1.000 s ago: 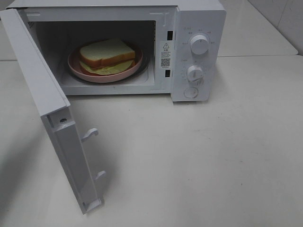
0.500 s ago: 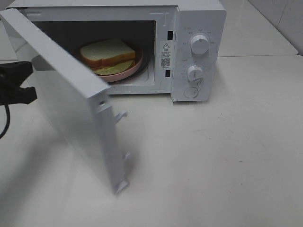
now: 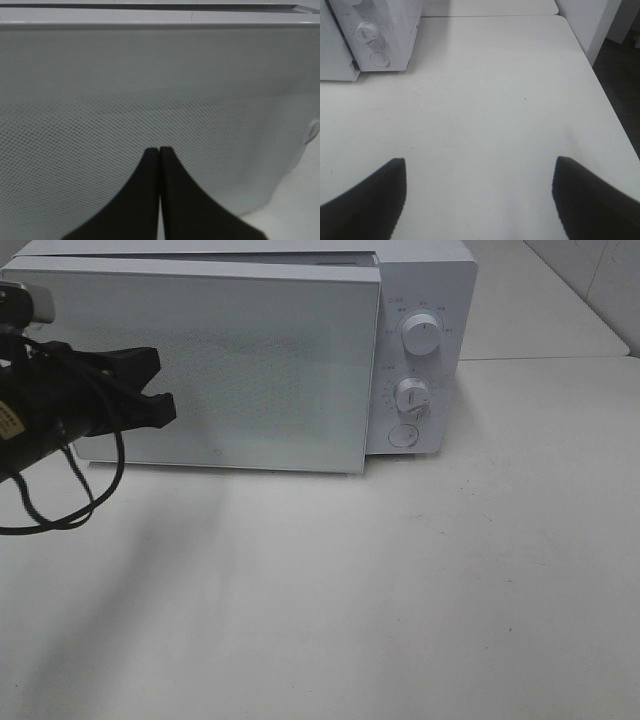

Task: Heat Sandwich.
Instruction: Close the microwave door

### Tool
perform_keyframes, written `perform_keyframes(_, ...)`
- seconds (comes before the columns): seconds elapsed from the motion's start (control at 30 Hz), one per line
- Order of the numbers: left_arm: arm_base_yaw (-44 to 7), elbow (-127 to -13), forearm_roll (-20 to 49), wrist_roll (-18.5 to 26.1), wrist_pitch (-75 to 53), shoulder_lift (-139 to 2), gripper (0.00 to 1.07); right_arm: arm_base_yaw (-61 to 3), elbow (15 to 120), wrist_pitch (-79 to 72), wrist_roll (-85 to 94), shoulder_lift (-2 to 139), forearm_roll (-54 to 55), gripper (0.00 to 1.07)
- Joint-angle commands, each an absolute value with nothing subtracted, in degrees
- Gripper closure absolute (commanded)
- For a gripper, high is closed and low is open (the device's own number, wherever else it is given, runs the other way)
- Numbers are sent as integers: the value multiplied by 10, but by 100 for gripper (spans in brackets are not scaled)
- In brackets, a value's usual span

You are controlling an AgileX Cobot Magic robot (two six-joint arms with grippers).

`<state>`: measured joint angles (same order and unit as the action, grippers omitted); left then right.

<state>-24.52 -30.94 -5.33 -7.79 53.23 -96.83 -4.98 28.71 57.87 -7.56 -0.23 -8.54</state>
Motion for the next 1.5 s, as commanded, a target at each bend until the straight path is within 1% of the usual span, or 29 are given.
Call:
perform_keyframes(0.03, -282, -350, 9, -50, 527, -988, 107, -48, 286, 570, -69, -18, -84, 32)
perform_keyframes(0.1, -296, -370, 33, -41, 521, -999, 107, -48, 286, 570, -69, -18, -84, 32)
perform_keyframes(0.13, -296, -370, 33, -41, 521, -999, 107, -48, 286, 570, -69, -18, -84, 32)
perform_keyframes(0.2, -316, -402, 62, -27, 509, -1016, 107, -48, 286, 570, -69, -18, -85, 32)
perform_keyframes(0.43, -347, -485, 81, -10, 474, -1065, 107, -48, 286, 570, -69, -18, -85, 32)
perform_keyframes(0.47, -354, -510, 91, -10, 466, -1079, 107, -48, 286, 570, -69, -18, -85, 32)
perform_keyframes(0.57, -360, -529, 99, -10, 465, -1091, 107, -48, 286, 570, -69, -18, -85, 32)
perform_keyframes(0.63, -367, -561, 111, -9, 447, -1111, 107, -48, 286, 570, -69, -18, -85, 32)
perform_keyframes(0.8, -370, -595, 112, -9, 425, -1130, 107, -48, 286, 570, -69, -18, -85, 32)
perform_keyframes(0.9, -370, -635, 113, 5, 403, -1154, 107, -48, 286, 570, -69, -18, -85, 32)
perform_keyframes(0.93, -370, -653, 116, 15, 391, -1165, 107, -48, 286, 570, -69, -18, -85, 32)
perform_keyframes(1.1, -370, -693, 123, 21, 368, -1184, 107, -48, 286, 570, -69, -18, -85, 32)
perform_keyframes(1.23, -370, -694, 119, 21, 367, -1183, 107, -48, 286, 570, -69, -18, -85, 32)
perform_keyframes(1.5, -386, -694, 115, 21, 301, -1165, 107, -48, 286, 570, -69, -18, -85, 32)
